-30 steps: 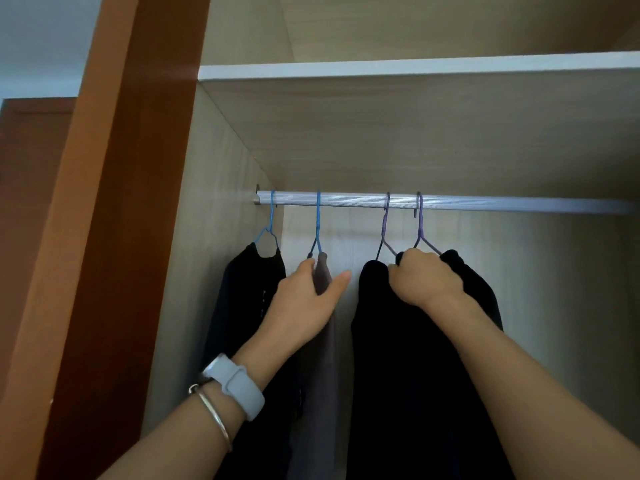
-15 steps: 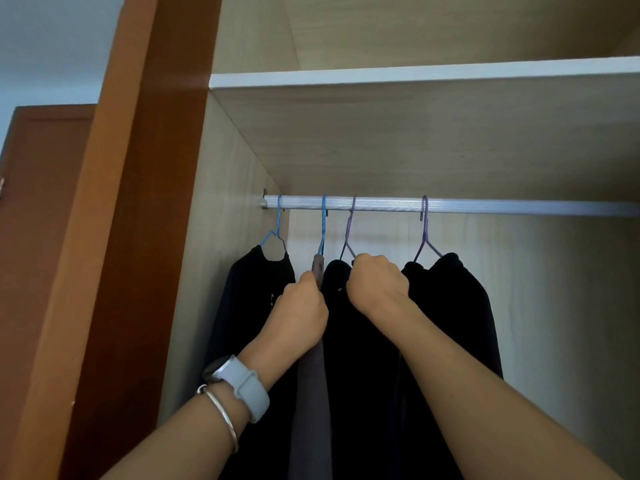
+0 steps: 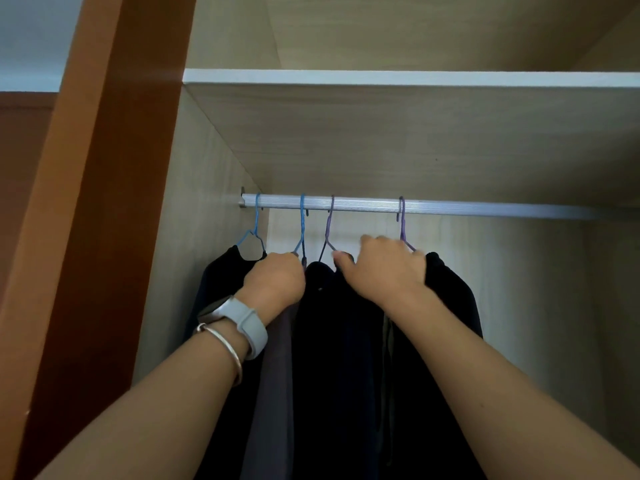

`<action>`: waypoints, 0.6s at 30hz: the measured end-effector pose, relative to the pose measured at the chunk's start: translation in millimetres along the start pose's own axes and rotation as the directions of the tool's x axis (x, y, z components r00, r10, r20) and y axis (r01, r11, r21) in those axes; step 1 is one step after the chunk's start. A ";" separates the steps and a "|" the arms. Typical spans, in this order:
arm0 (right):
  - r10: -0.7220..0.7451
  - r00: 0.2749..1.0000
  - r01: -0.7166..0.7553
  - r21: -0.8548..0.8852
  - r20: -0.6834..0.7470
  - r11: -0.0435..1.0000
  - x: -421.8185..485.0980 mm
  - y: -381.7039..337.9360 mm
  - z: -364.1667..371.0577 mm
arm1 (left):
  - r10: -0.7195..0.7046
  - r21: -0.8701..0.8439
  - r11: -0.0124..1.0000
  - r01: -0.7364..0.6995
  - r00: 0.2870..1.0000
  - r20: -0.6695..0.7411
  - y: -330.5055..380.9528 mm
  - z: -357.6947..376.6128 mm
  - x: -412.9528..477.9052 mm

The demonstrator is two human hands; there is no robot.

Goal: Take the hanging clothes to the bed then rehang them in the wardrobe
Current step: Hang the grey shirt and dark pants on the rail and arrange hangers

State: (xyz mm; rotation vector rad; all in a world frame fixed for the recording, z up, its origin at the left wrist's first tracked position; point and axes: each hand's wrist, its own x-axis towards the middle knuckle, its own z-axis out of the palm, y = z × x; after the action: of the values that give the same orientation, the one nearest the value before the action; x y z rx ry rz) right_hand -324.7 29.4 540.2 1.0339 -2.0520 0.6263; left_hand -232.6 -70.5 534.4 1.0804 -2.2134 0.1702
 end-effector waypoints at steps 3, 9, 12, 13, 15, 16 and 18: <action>0.094 0.993 -0.105 -0.155 -0.075 0.982 5.7 31.4 -12.8 | -0.032 -0.027 0.999 0.030 0.997 -0.071 -12.1 -2.4 -10.5; 0.236 0.949 -0.243 0.007 0.207 0.970 3.7 76.8 -9.6 | -0.072 0.014 0.997 0.076 0.984 -0.164 -22.3 -5.2 -16.4; 0.218 0.957 -0.251 0.176 0.190 0.952 -0.5 71.1 -2.2 | -0.083 0.042 0.995 0.091 0.983 -0.164 -21.7 -5.5 -15.4; 0.210 0.959 -0.247 0.201 0.188 0.948 -1.4 66.9 -0.3 | -0.082 0.048 0.995 0.091 0.984 -0.160 -20.9 -5.1 -14.8; 0.188 0.964 -0.227 0.212 0.190 0.950 -1.4 57.2 4.1 | -0.076 0.051 0.995 0.085 0.985 -0.157 -19.3 -3.9 -15.4; 0.176 0.966 -0.215 0.209 0.189 0.954 -1.0 51.4 5.7 | -0.076 0.048 0.995 0.085 0.984 -0.158 -18.6 -3.4 -16.5; 0.149 0.972 -0.186 0.204 0.184 0.961 0.7 39.5 8.4 | -0.084 0.042 0.995 0.092 0.981 -0.175 -17.2 -1.7 -18.9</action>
State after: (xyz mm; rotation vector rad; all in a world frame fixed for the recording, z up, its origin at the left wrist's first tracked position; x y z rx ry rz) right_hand -360.9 45.2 532.0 1.0739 -2.2727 0.8983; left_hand -210.7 -68.7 521.3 1.1435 -2.0123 0.2713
